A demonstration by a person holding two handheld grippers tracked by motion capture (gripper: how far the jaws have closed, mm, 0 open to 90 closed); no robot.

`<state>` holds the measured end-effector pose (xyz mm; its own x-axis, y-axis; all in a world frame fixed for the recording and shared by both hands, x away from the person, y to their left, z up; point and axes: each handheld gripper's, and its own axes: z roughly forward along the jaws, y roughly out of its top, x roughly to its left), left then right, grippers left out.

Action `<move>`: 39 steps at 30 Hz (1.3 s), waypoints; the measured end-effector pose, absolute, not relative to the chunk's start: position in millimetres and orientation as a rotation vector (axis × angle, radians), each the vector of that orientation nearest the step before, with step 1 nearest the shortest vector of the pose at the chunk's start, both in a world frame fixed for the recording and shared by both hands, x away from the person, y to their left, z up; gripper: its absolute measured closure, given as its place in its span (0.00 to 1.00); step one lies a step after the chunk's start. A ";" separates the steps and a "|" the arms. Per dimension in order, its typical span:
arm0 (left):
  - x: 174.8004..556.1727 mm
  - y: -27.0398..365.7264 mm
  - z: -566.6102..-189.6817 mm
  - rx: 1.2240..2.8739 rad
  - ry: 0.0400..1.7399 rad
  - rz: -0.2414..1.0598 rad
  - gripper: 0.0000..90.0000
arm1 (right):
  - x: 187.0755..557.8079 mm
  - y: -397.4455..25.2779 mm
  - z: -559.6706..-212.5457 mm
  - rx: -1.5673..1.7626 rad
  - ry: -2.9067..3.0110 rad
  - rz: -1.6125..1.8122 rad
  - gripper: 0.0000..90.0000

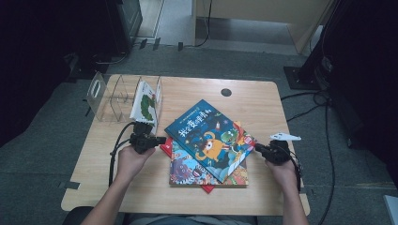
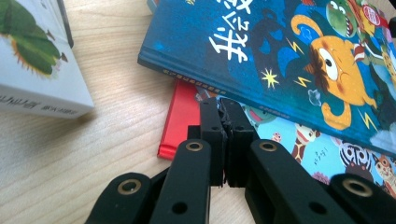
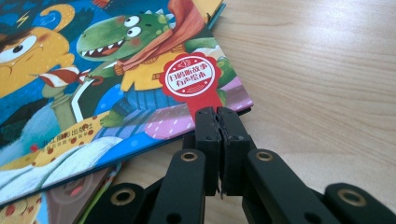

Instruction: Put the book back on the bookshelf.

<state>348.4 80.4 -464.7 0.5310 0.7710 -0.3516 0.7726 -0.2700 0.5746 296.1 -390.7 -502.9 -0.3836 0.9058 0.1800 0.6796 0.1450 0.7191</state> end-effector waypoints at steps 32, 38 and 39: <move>331.2 115.1 -465.4 1.988 1.344 0.023 0.99 | 335.9 -383.9 -503.8 1.582 2.076 1.061 0.98; 332.4 115.1 -465.3 1.992 1.342 0.020 0.99 | 334.5 -383.0 -502.9 1.588 2.084 1.057 0.98; 332.9 114.8 -465.0 1.994 1.340 0.021 0.99 | 334.0 -382.4 -502.8 1.583 2.088 1.054 0.99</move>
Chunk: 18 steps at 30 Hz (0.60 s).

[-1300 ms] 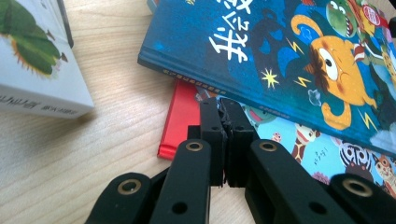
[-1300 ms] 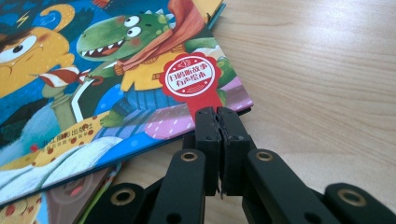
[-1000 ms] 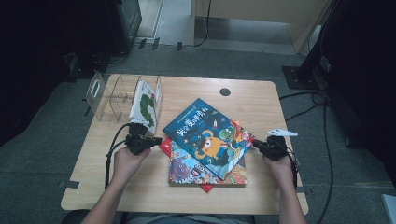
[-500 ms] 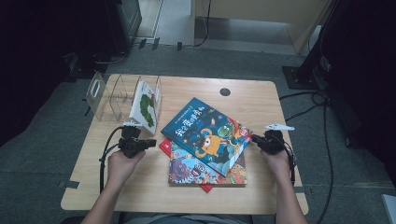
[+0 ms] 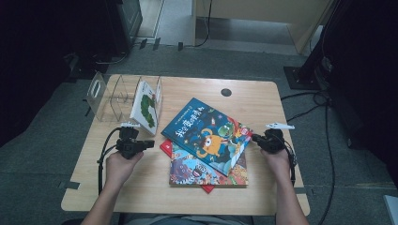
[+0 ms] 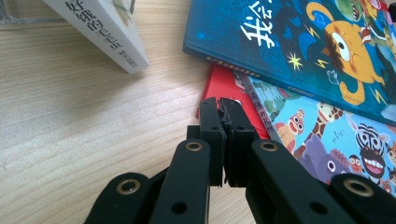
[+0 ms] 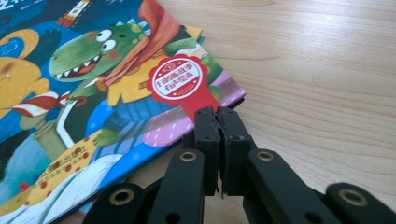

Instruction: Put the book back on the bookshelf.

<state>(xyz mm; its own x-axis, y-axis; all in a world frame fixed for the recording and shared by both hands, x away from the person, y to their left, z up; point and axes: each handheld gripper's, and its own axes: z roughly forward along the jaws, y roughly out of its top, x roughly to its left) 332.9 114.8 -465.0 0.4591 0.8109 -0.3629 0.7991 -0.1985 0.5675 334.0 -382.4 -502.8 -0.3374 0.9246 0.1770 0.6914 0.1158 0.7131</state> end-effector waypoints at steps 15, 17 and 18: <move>348.6 99.1 -464.0 2.029 1.286 -0.001 0.99 | 306.4 -370.6 -496.6 1.563 2.123 1.123 1.00; 350.5 95.1 -464.1 2.034 1.279 -0.006 0.99 | 302.4 -366.3 -496.8 1.555 2.135 1.132 1.00; 351.6 93.3 -464.0 2.040 1.274 -0.007 0.99 | 300.3 -363.5 -496.7 1.550 2.144 1.133 1.00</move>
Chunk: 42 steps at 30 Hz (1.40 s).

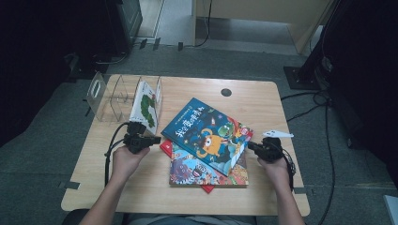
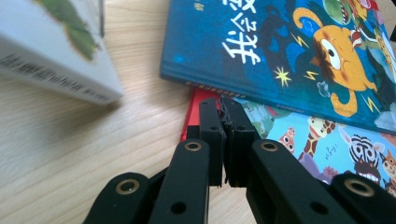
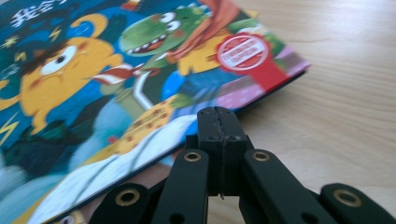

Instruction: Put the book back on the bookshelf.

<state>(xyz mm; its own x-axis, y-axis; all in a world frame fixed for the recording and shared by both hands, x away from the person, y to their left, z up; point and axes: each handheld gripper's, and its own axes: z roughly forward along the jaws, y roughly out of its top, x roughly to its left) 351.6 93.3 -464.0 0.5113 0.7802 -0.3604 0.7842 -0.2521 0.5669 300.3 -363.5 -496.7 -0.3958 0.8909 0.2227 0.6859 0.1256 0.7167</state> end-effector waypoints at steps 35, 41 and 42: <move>350.0 101.4 -464.9 2.032 1.316 0.012 1.00 | 290.1 -281.4 -492.6 1.290 2.346 1.173 1.00; 345.5 108.1 -465.0 2.021 1.336 0.021 1.00 | 291.2 -262.5 -492.6 1.232 2.392 1.189 1.00; 344.8 109.2 -465.1 2.018 1.341 0.021 1.00 | 291.2 -259.8 -492.6 1.229 2.400 1.196 1.00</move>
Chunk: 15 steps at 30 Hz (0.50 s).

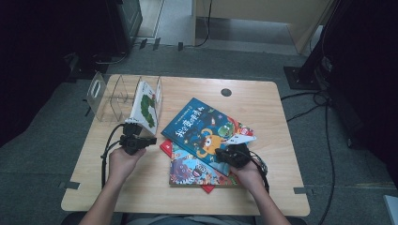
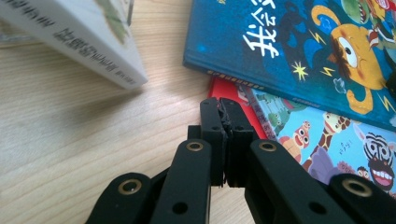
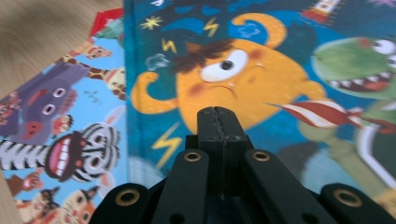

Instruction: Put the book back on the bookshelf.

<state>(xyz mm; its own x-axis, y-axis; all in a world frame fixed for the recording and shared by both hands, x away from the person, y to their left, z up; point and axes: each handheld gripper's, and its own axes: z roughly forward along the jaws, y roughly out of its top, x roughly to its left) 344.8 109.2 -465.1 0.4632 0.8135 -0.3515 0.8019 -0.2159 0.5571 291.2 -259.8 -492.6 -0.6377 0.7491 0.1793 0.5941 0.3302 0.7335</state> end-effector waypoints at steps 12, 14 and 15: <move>342.5 116.9 -464.1 2.001 1.358 0.036 1.00 | 279.0 -227.7 -492.5 1.154 2.464 1.251 1.00; 343.1 116.0 -463.2 1.999 1.353 0.037 1.00 | 276.4 -225.2 -493.7 1.159 2.477 1.254 1.00; 343.7 115.7 -462.9 2.000 1.349 0.038 1.00 | 275.0 -224.2 -494.1 1.154 2.480 1.251 1.00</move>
<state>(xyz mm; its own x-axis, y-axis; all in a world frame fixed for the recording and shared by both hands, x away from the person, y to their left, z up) 343.7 115.7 -462.9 0.4537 0.8196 -0.3500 0.7988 -0.1998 0.5675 275.0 -224.2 -494.1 -0.6981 0.6852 0.2076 0.5740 0.3624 0.7343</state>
